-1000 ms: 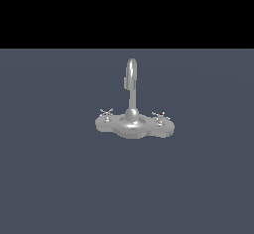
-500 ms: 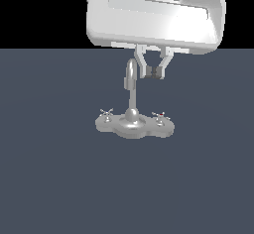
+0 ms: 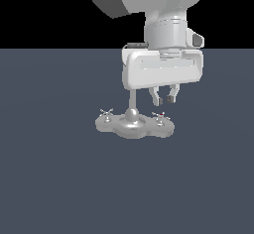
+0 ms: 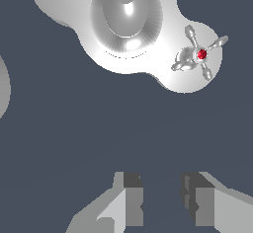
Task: Turn on the faucet by rotating a designated handle.
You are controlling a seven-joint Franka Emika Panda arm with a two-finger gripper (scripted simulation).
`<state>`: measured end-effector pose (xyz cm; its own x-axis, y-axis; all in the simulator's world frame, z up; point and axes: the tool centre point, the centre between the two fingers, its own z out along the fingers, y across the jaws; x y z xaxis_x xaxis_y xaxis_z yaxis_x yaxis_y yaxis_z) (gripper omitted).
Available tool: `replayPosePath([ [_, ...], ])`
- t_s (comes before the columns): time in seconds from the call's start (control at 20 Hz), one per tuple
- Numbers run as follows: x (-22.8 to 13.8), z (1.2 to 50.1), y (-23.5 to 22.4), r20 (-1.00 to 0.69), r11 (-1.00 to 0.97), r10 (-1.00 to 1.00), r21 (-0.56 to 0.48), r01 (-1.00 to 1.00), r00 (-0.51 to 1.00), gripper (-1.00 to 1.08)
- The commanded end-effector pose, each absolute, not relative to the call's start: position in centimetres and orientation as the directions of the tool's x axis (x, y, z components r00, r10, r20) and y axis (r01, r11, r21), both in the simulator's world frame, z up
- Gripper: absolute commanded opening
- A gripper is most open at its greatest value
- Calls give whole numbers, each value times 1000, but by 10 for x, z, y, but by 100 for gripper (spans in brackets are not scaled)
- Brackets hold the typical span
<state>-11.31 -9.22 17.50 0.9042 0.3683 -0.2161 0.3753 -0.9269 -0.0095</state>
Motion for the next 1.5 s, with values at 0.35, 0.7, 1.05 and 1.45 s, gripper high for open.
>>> replayPosePath([
  [0.35, -78, 61, -125, -252, -679, 702, 44, 733, 666, 86],
  [0.7, -19, 59, -128, -121, -786, 591, 136, 603, 798, 72],
  [1.05, -38, 58, -61, -47, -760, 637, 134, 636, 770, 44],
  [1.45, -39, 26, -13, -65, -403, 907, 153, 903, 416, 79],
])
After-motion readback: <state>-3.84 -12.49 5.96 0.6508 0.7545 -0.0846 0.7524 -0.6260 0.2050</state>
